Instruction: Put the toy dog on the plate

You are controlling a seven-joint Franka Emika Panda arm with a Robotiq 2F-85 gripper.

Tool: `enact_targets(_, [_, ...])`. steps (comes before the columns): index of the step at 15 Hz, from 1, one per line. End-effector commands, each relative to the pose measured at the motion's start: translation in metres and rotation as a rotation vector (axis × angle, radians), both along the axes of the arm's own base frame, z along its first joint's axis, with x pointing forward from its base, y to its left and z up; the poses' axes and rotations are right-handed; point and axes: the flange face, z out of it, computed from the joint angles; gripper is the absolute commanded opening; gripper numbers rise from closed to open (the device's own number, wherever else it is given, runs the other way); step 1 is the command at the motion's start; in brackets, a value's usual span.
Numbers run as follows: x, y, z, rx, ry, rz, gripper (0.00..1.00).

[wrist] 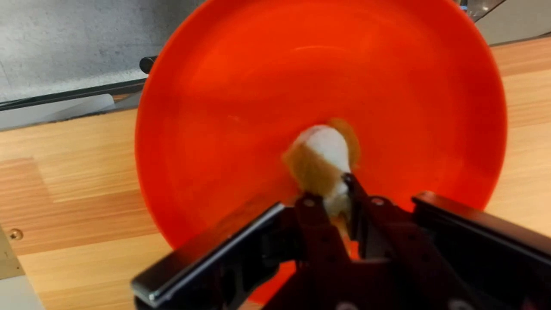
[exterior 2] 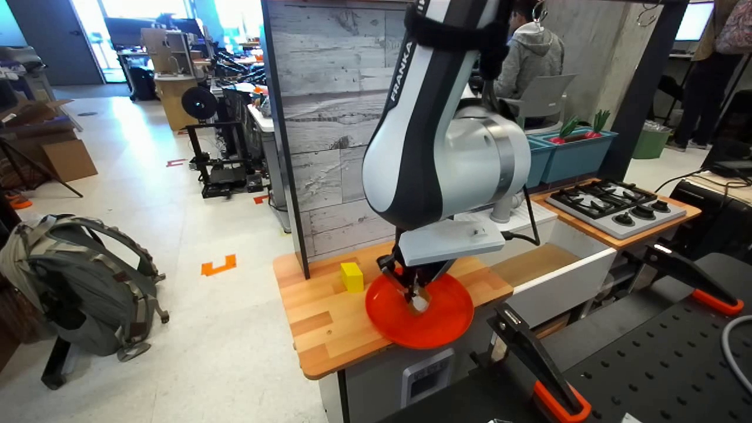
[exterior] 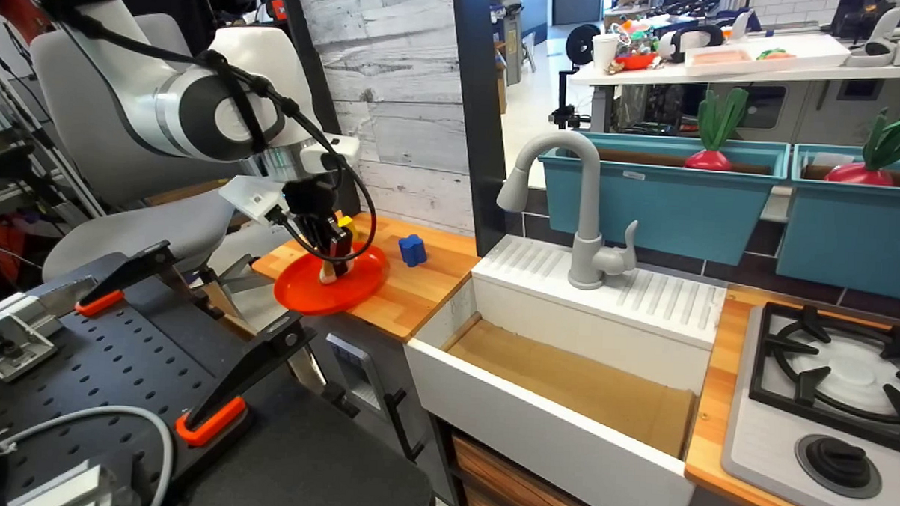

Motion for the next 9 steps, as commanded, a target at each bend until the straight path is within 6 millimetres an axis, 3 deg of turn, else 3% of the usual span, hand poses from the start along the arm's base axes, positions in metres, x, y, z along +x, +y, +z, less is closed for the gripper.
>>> enact_targets(1, [0.006, 0.005, -0.004, -0.022, 0.005, 0.009, 0.47])
enact_targets(4, [0.002, 0.012, 0.016, -0.001, -0.023, 0.019, 0.69])
enact_targets(8, [-0.024, 0.024, 0.058, 0.014, -0.092, 0.058, 0.98])
enact_targets(9, [-0.032, 0.025, 0.069, 0.017, -0.109, 0.069, 1.0])
